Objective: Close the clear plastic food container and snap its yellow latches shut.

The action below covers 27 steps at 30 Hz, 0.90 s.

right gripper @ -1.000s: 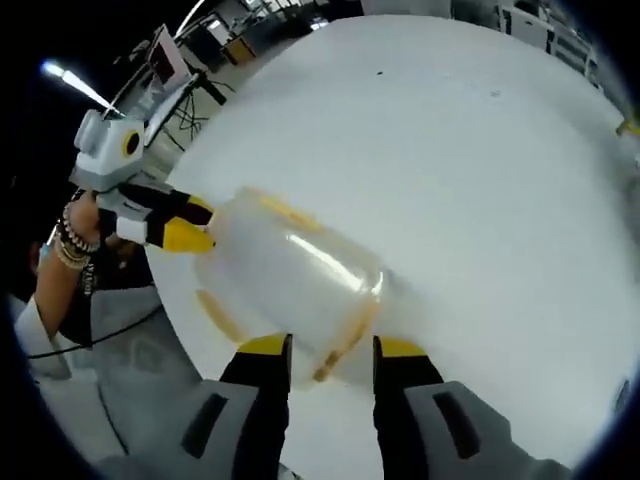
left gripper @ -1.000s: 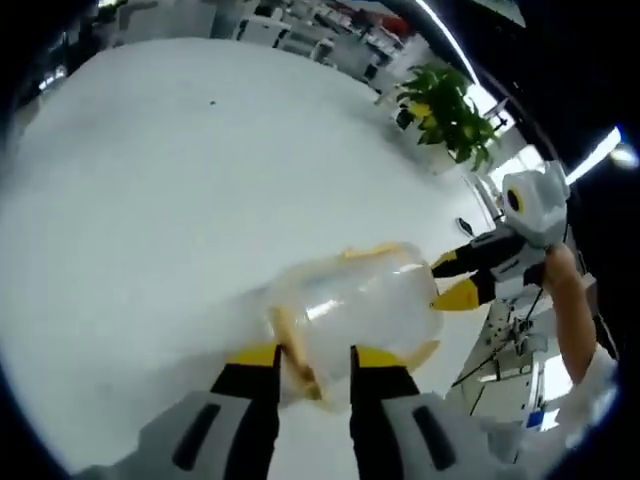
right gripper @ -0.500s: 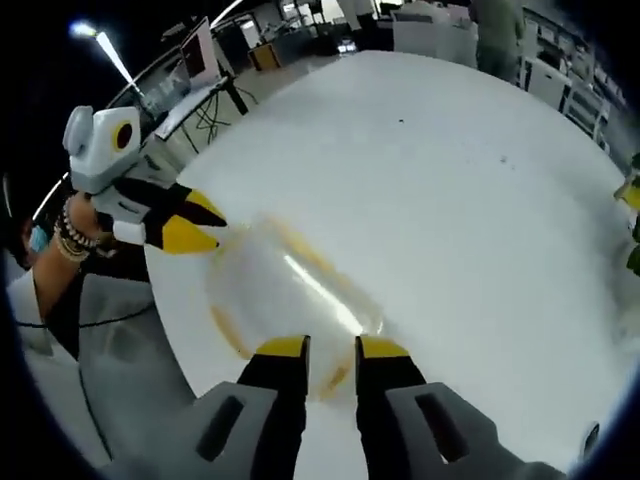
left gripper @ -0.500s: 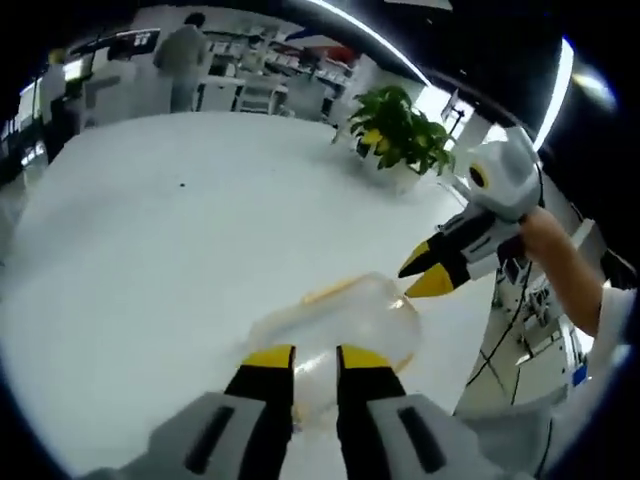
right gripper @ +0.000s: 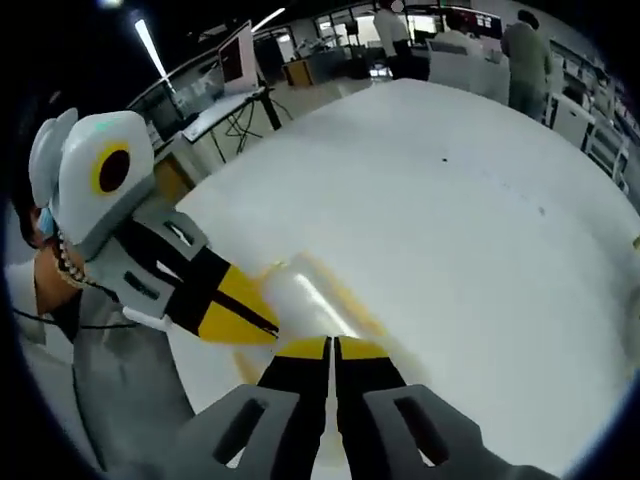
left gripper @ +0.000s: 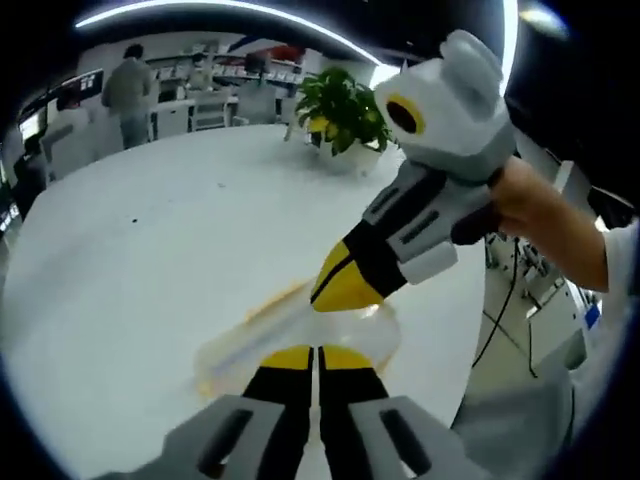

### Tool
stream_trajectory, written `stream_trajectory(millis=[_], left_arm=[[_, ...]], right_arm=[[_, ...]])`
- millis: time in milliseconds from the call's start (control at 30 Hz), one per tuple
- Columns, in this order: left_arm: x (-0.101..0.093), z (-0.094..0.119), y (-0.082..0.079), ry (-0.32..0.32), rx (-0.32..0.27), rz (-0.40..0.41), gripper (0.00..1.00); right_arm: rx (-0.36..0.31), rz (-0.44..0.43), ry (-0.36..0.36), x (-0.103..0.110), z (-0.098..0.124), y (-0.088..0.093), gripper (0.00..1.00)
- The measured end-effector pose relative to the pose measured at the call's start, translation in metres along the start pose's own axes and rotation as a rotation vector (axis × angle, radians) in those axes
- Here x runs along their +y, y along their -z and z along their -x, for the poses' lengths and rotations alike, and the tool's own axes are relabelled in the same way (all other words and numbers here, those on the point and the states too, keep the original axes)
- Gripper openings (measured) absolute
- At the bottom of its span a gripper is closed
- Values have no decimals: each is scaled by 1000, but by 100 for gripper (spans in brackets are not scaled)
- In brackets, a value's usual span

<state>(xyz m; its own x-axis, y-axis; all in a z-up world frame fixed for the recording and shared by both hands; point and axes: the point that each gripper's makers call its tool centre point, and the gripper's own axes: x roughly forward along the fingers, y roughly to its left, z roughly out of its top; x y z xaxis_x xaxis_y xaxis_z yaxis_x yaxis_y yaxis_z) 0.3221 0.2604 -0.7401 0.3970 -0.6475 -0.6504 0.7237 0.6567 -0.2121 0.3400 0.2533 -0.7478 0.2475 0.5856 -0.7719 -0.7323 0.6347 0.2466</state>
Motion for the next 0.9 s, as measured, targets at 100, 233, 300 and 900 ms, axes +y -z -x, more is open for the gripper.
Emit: stream_trajectory(millis=[100,233,300,900], left_arm=[[-3,-4,0,7,-5,-10,0],[-8,-11,3,25,-1,-11,0],[-11,-12,4,30,0,-15,0],[-38,-7,26,103,31,-13,0]], right_arm=[[-13,20,-18,6,-3,-3,0],[-1,31,-40,11,-8,0,0],[7,35,-45,13,-10,2,0],[-9,21,20,-13,-13,-7,0]])
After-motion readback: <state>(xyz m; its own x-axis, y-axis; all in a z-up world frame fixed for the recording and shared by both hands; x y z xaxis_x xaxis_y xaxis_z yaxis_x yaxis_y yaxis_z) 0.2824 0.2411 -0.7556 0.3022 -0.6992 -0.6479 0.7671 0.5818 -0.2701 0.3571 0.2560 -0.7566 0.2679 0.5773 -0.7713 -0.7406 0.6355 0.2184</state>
